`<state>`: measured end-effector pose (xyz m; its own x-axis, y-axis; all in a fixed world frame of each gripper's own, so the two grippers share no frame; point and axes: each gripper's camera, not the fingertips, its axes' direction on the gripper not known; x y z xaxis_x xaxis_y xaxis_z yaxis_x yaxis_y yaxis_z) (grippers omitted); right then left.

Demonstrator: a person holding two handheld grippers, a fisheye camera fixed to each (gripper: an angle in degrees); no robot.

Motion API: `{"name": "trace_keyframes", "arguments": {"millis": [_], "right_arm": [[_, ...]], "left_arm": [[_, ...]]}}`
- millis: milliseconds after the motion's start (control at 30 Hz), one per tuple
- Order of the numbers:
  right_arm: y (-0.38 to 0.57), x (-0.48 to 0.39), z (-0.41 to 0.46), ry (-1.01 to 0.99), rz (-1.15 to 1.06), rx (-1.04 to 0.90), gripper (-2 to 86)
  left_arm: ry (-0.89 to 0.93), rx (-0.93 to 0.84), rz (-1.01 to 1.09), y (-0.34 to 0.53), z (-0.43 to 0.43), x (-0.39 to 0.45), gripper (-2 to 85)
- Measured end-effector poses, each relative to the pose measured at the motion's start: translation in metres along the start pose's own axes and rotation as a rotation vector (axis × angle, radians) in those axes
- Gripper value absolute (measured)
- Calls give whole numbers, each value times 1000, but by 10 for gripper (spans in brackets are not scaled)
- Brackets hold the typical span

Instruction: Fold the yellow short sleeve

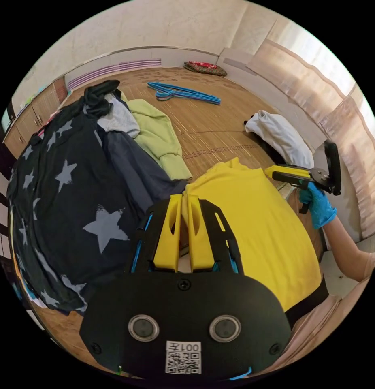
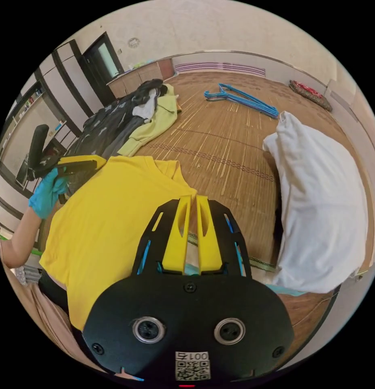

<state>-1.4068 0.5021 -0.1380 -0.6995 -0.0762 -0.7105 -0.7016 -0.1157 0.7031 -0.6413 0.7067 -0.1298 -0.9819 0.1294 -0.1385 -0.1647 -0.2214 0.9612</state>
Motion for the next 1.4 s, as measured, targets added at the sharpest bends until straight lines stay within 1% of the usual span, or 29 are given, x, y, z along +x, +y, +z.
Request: {"name": "trace_keyframes", "arguments": {"millis": [67, 200, 333, 467, 567, 700, 800, 867, 1000, 1133, 1300, 1400], "right_arm": [[11, -7, -19, 0, -55, 3, 13], [33, -25, -50, -51, -122, 1, 23], [67, -62, -90, -61, -208, -13, 42], [110, -106, -113, -117, -268, -105, 74], [134, -129, -120, -137, -272, -171, 90], [147, -142, -126, -231, -207, -184, 93], [150, -159, -123, -189, -236, -217, 85], [152, -173, -126, -150, -273, -225, 78], [154, -183, -136, -146, -290, -215, 76], [160, -192, -148, -187, -297, -198, 87], [168, -215, -151, -138, -360, -212, 110], [172, -228, -153, -87, -398, -220, 112]], "left_arm": [[-35, 13, 21, 9, -21, 2, -10], [-13, 31, 70, 28, -56, 13, -8], [-51, -2, 186, 64, -100, 45, -2], [-37, -68, 258, 110, -137, 79, 9], [52, -119, 271, 138, -150, 101, 21], [83, -178, 263, 157, -148, 113, 39], [129, -218, 235, 162, -139, 117, 37], [130, -204, 229, 163, -142, 122, 28], [132, -168, 212, 165, -160, 125, 23], [154, -164, 221, 171, -180, 129, 23], [134, -204, 235, 175, -179, 137, 22], [133, -192, 232, 177, -182, 142, 3]]}}
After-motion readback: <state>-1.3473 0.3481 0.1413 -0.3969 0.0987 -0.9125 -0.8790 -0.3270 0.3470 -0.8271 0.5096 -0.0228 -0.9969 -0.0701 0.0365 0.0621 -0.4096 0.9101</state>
